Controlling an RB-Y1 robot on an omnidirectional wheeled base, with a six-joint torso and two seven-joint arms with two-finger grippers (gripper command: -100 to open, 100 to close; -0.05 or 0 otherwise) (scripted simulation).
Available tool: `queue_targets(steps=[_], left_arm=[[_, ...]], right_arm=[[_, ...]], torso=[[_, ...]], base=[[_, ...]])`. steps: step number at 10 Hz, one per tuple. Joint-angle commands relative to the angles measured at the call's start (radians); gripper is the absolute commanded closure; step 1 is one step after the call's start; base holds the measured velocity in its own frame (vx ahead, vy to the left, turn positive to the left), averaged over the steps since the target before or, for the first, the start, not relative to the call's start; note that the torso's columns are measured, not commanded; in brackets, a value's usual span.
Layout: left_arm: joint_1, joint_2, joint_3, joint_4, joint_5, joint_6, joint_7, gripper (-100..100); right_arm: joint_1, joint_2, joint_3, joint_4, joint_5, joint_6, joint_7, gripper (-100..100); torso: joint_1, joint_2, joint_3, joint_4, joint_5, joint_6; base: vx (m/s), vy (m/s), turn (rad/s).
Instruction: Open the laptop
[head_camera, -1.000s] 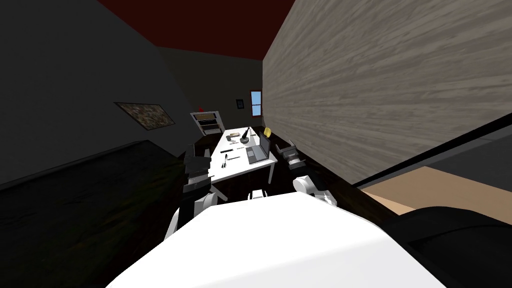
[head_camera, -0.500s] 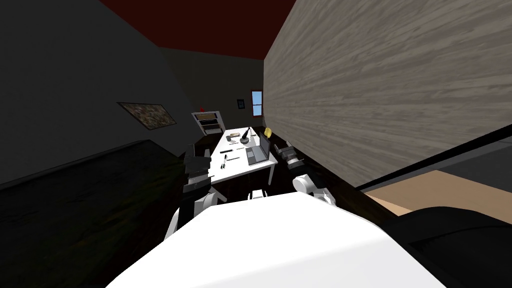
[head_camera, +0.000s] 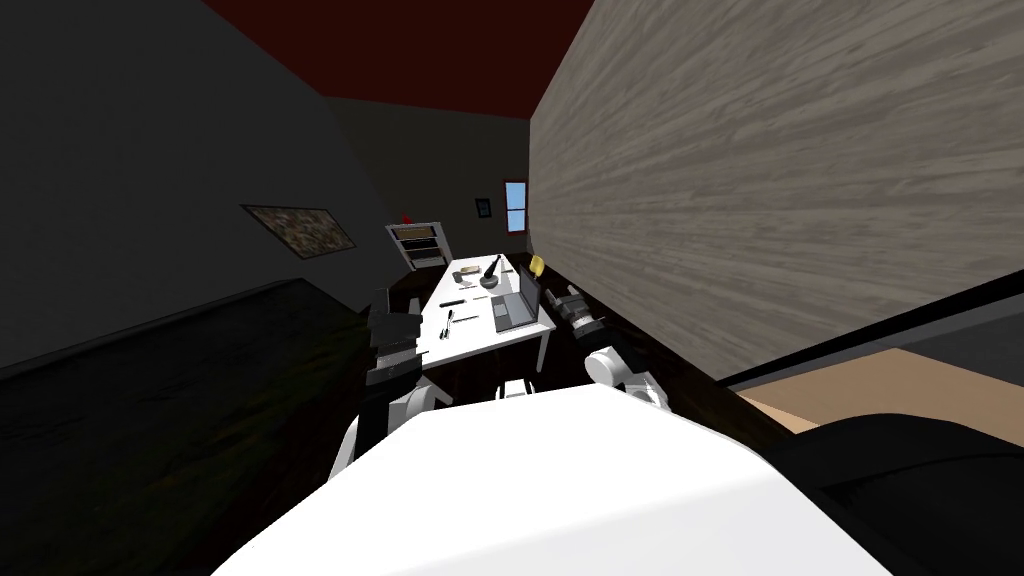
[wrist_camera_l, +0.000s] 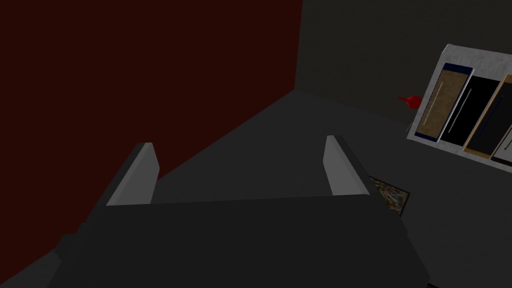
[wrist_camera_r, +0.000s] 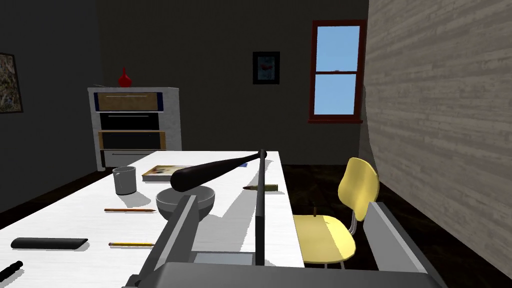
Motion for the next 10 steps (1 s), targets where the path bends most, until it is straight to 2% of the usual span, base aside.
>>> queue_targets(steps=[1, 2, 5, 7, 10], left_arm=[[0.000, 0.000, 0.000, 0.000, 0.000, 0.000, 0.000, 0], [0.000, 0.000, 0.000, 0.000, 0.000, 0.000, 0.000, 0], [0.000, 0.000, 0.000, 0.000, 0.000, 0.000, 0.000, 0], [0.000, 0.000, 0.000, 0.000, 0.000, 0.000, 0.000, 0], [0.000, 0.000, 0.000, 0.000, 0.000, 0.000, 0.000, 0]], right_arm=[[-0.010, -0.005, 0.006, 0.004, -0.021, 0.031, -0.079, -100], [-0.010, -0.005, 0.006, 0.004, -0.021, 0.031, -0.086, -100], [-0.028, -0.015, 0.015, 0.014, -0.060, 0.082, -0.181, -100], [-0.028, -0.015, 0.015, 0.014, -0.060, 0.082, -0.214, -100], [-0.045, -0.028, 0.023, 0.024, -0.096, 0.131, -0.307, -100]], torso=[[0.000, -0.001, 0.000, 0.000, 0.000, 0.000], [0.000, -0.001, 0.000, 0.000, 0.000, 0.000], [0.000, 0.000, 0.000, 0.000, 0.000, 0.000], [0.000, 0.000, 0.000, 0.000, 0.000, 0.000], [0.000, 0.000, 0.000, 0.000, 0.000, 0.000]], base=[[0.033, -0.038, 0.029], [0.018, -0.019, -0.001], [0.030, -0.030, 0.038], [0.018, -0.026, 0.018], [0.028, -0.027, 0.040]])
